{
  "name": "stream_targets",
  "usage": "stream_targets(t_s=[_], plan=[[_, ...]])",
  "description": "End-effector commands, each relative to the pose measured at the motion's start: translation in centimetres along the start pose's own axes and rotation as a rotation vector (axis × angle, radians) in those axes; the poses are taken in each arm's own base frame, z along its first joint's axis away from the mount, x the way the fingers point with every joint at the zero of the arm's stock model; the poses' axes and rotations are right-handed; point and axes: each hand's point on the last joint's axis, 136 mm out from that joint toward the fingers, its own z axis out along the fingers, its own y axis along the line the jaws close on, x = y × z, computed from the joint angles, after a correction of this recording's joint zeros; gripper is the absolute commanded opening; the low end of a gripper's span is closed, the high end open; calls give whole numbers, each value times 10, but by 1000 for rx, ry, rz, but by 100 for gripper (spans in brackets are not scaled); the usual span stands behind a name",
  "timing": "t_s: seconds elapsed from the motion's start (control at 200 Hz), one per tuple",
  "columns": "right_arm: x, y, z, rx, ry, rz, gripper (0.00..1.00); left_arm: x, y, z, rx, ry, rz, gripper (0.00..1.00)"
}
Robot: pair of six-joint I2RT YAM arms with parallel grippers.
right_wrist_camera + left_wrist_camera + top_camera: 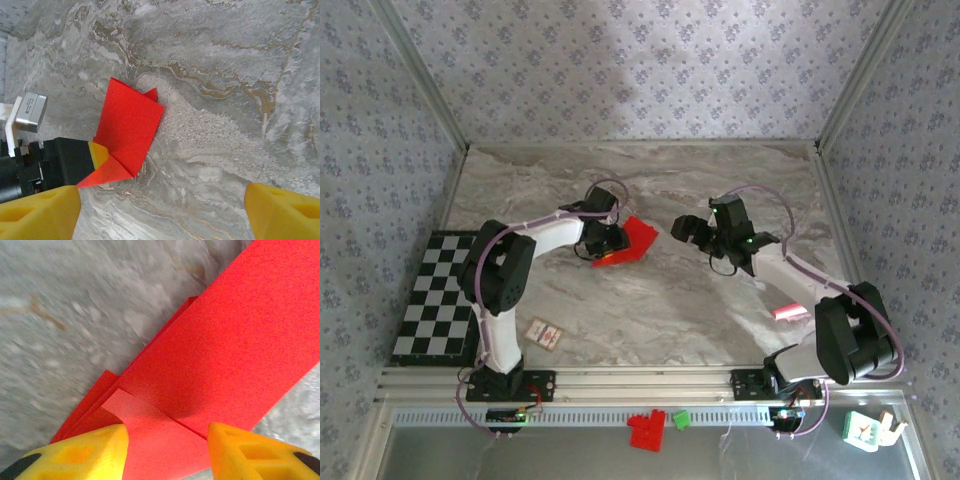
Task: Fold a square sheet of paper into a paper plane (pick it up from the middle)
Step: Move the paper to the center of the table, then fold the wing for the fifth time at the center of the table.
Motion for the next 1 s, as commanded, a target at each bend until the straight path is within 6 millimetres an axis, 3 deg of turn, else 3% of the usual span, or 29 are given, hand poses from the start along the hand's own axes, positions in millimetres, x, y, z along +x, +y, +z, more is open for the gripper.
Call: stream_targets(t_s=[0.0,0.205,0.495,0.64,0.805,0.999], plan=[[7,10,7,-11,51,32,80,53,0,13,30,146,-144,45],[40,18,33,9,167,79,61,70,-19,13,123,131,-284,35],[89,31,68,-6,317,123,20,76,-12,16,132,124,-341,17],[106,33,77,16,371,102,15,75,-15,14,146,127,-340,13],[115,20,86,66,400,104,13,74,-23,5,176,124,-322,12],[124,3,90,138,444,62,13,73,-32,-12,200,137,-233,18]])
